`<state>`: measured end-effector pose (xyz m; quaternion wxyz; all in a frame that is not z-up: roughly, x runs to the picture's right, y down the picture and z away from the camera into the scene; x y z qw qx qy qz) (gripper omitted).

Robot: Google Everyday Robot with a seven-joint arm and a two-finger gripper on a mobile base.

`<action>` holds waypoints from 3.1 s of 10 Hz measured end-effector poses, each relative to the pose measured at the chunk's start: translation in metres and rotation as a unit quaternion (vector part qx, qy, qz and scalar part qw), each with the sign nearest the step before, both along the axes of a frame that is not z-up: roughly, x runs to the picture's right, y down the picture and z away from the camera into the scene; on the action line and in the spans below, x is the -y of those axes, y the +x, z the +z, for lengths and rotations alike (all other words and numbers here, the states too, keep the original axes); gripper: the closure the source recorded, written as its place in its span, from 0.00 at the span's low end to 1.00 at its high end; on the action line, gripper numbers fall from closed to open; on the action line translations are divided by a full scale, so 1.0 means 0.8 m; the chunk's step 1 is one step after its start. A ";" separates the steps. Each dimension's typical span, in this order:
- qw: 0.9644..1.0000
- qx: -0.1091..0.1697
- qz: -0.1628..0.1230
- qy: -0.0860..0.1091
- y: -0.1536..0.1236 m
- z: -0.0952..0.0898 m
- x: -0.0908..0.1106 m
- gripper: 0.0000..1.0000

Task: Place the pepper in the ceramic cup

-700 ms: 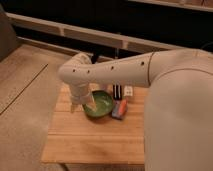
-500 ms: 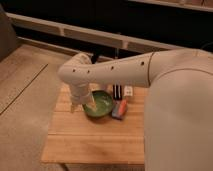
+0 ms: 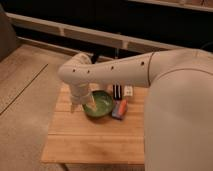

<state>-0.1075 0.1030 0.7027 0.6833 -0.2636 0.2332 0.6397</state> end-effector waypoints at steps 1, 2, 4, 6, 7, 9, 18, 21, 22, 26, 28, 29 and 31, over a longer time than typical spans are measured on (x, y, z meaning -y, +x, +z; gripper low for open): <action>1.000 0.000 0.000 0.000 0.000 0.000 0.000 0.35; 1.000 0.000 0.000 0.000 0.000 0.000 0.000 0.35; 1.000 0.000 0.000 0.000 0.000 0.000 0.000 0.35; 1.000 0.000 0.000 0.000 0.000 0.000 0.000 0.35; 1.000 0.000 0.000 0.000 0.000 0.000 0.000 0.35; 1.000 0.000 0.000 0.000 0.000 0.000 0.000 0.35; 0.994 -0.009 -0.001 0.107 0.038 0.023 0.090 0.35; 0.985 -0.058 0.028 0.159 0.112 0.019 0.132 0.35; 0.986 -0.054 0.028 0.157 0.106 0.018 0.130 0.35; 0.987 -0.066 0.023 0.146 0.106 0.029 0.116 0.35; 0.985 -0.109 0.027 0.128 0.153 0.046 0.096 0.35; 0.982 -0.139 0.037 0.126 0.195 0.061 0.087 0.35; 0.976 -0.156 0.070 0.138 0.229 0.084 0.089 0.35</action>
